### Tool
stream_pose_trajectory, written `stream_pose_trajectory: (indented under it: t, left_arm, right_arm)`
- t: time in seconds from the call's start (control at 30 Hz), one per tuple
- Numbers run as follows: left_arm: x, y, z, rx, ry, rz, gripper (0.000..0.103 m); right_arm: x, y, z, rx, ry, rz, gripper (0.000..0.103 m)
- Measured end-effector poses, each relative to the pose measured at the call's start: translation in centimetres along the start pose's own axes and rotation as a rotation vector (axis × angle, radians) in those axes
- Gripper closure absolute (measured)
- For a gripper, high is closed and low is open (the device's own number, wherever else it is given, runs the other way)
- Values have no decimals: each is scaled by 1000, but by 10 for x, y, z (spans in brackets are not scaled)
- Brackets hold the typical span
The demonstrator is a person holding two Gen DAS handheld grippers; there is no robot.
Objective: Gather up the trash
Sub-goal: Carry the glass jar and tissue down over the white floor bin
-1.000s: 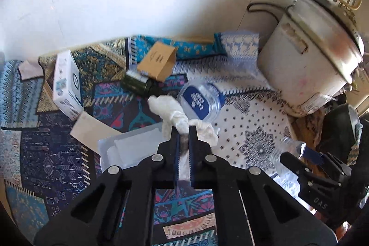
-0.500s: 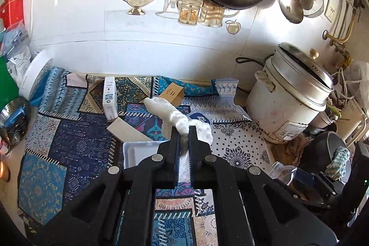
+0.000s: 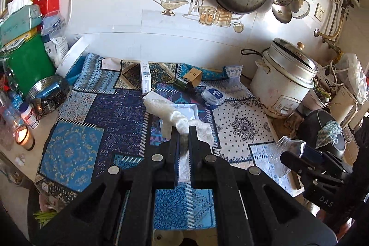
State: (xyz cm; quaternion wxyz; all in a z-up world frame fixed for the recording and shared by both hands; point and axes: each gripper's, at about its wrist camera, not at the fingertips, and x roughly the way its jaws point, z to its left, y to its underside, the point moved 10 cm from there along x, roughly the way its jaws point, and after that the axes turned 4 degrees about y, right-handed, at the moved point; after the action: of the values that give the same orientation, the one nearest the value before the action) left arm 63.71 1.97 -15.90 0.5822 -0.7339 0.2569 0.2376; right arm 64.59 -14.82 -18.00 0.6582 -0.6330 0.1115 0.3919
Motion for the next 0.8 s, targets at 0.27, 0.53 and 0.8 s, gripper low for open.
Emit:
stream_pose_trajectory:
  t: [0.27, 0.53, 0.8]
  left_arm:
    - [-58, 81, 38, 53, 8, 50, 98]
    - [-100, 174, 62, 89, 35, 150, 98]
    - [-97, 248, 68, 56, 62, 277, 98]
  right_arm:
    - [-25, 71, 57, 22, 39, 35, 48]
    - [-47, 154, 87, 78, 69, 112, 48]
    - [-52, 218, 92, 106, 92, 214, 48]
